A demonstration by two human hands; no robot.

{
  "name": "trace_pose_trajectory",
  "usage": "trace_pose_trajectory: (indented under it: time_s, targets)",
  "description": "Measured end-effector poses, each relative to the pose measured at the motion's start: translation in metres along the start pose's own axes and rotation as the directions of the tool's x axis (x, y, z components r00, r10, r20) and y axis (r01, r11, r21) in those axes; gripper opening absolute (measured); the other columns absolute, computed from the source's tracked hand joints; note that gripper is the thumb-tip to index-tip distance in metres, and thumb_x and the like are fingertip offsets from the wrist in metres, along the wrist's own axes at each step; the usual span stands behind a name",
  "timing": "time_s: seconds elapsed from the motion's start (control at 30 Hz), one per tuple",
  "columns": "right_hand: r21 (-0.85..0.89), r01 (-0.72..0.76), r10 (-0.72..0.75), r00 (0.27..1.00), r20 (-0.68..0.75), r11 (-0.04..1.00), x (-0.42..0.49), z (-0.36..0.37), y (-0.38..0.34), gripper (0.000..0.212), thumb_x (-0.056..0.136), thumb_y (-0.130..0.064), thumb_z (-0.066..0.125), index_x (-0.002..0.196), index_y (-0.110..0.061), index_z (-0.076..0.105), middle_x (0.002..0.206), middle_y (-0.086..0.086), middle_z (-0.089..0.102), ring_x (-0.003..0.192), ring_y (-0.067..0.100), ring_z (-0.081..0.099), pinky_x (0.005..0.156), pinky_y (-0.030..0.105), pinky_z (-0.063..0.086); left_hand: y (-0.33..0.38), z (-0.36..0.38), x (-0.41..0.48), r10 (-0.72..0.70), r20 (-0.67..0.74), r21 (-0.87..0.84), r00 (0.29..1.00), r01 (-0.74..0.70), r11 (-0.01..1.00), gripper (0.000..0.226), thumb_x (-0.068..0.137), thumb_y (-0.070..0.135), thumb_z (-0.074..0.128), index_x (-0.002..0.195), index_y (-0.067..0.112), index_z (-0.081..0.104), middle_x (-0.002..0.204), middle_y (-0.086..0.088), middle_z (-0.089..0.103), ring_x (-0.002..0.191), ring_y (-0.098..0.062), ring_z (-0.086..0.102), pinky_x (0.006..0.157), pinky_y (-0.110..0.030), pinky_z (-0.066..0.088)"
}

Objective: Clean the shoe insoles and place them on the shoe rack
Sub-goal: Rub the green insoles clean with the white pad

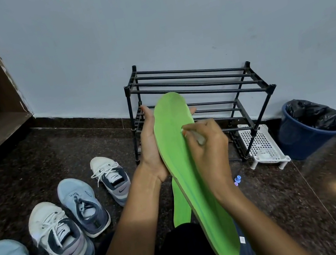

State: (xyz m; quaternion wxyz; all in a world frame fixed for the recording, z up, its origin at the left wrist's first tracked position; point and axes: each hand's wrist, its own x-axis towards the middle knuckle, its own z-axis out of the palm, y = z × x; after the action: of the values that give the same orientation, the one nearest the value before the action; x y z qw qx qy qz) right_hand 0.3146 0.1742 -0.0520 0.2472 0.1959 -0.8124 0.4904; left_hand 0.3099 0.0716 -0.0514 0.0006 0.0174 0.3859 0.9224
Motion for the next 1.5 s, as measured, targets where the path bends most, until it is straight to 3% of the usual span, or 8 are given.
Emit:
trace_pose_trajectory:
  time_s: [0.2, 0.37, 0.57, 0.7, 0.83, 0.93, 1.2, 1.5]
  targets:
    - [0.152, 0.029, -0.05, 0.989, 0.136, 0.988, -0.026, 0.001, -0.012, 0.012, 0.081, -0.002, 0.065, 0.089, -0.009, 0.072, 0.082, -0.011, 0.055, 0.082, -0.003, 0.054, 0.076, 0.007, 0.04, 0.003, -0.002, 0.0, 0.0, -0.039, 0.038, 0.999, 0.001, 0.999, 0.09, 0.085, 0.074, 0.013, 0.137, 0.009, 0.048, 0.13, -0.014, 0.06, 0.109, -0.03, 0.059, 0.092, -0.042, 0.048]
    - [0.02, 0.089, -0.091, 0.992, 0.091, 0.996, -0.009, -0.003, -0.005, 0.013, 0.083, -0.001, 0.062, 0.093, -0.004, 0.07, 0.085, -0.001, 0.054, 0.083, 0.015, 0.054, 0.072, 0.014, 0.041, 0.002, 0.0, -0.002, 0.009, -0.036, 0.01, 0.999, -0.008, 1.0, 0.085, 0.086, 0.073, 0.015, 0.117, 0.012, 0.065, 0.132, -0.02, 0.056, 0.122, -0.038, 0.051, 0.097, -0.044, 0.047]
    - [-0.149, 0.082, -0.088, 0.996, -0.031, 0.985, 0.01, -0.006, 0.01, 0.015, 0.085, 0.0, 0.06, 0.098, 0.0, 0.067, 0.087, -0.002, 0.048, 0.085, 0.02, 0.051, 0.072, 0.011, 0.035, -0.001, -0.001, 0.0, -0.002, -0.017, 0.044, 1.0, 0.002, 0.999, 0.09, 0.084, 0.074, 0.017, 0.136, 0.007, 0.048, 0.134, -0.017, 0.055, 0.127, -0.035, 0.049, 0.104, -0.048, 0.042]
    - [-0.065, 0.035, -0.035, 0.999, -0.006, 0.997, -0.003, -0.001, 0.007, 0.015, 0.085, -0.001, 0.06, 0.098, -0.002, 0.068, 0.088, 0.0, 0.052, 0.086, 0.02, 0.053, 0.075, 0.025, 0.045, 0.001, -0.002, 0.0, 0.016, -0.044, 0.042, 0.999, -0.014, 0.999, 0.089, 0.083, 0.074, 0.019, 0.135, 0.008, 0.05, 0.132, -0.018, 0.057, 0.124, -0.038, 0.051, 0.104, -0.049, 0.04]
    - [0.062, 0.042, -0.047, 0.996, 0.078, 0.997, -0.023, -0.002, 0.0, 0.013, 0.083, -0.001, 0.063, 0.093, -0.006, 0.07, 0.086, -0.003, 0.053, 0.085, 0.005, 0.054, 0.076, 0.012, 0.042, 0.003, -0.002, -0.001, 0.029, -0.06, 0.048, 0.998, -0.026, 0.998, 0.082, 0.088, 0.071, 0.012, 0.121, 0.013, 0.06, 0.129, -0.017, 0.06, 0.104, -0.03, 0.06, 0.093, -0.042, 0.049]
    - [0.05, 0.042, -0.046, 0.997, 0.07, 0.998, -0.017, -0.007, 0.003, 0.012, 0.082, 0.0, 0.064, 0.091, -0.004, 0.07, 0.087, -0.003, 0.05, 0.082, -0.004, 0.05, 0.073, 0.004, 0.039, 0.002, 0.0, -0.001, 0.012, -0.054, 0.041, 0.998, -0.01, 0.999, 0.082, 0.087, 0.073, 0.013, 0.117, 0.014, 0.062, 0.129, -0.016, 0.06, 0.11, -0.033, 0.057, 0.096, -0.044, 0.046]
    - [-0.035, 0.022, -0.023, 0.999, -0.031, 0.999, 0.005, -0.008, 0.008, 0.013, 0.085, 0.0, 0.06, 0.095, -0.003, 0.068, 0.089, 0.001, 0.053, 0.087, 0.02, 0.054, 0.077, 0.036, 0.05, -0.001, 0.0, 0.002, -0.032, -0.014, 0.02, 0.999, 0.032, 0.999, 0.091, 0.084, 0.075, 0.016, 0.133, 0.007, 0.051, 0.134, -0.02, 0.055, 0.125, -0.035, 0.051, 0.102, -0.047, 0.043]
    - [0.076, 0.054, -0.063, 0.99, 0.126, 0.996, -0.024, -0.005, -0.007, 0.011, 0.082, -0.001, 0.063, 0.088, -0.006, 0.071, 0.086, -0.005, 0.051, 0.083, 0.013, 0.054, 0.074, 0.011, 0.041, 0.0, -0.002, 0.001, 0.003, -0.021, 0.003, 1.0, -0.003, 1.0, 0.085, 0.086, 0.074, 0.013, 0.123, 0.013, 0.058, 0.131, -0.019, 0.058, 0.106, -0.03, 0.059, 0.096, -0.043, 0.046]
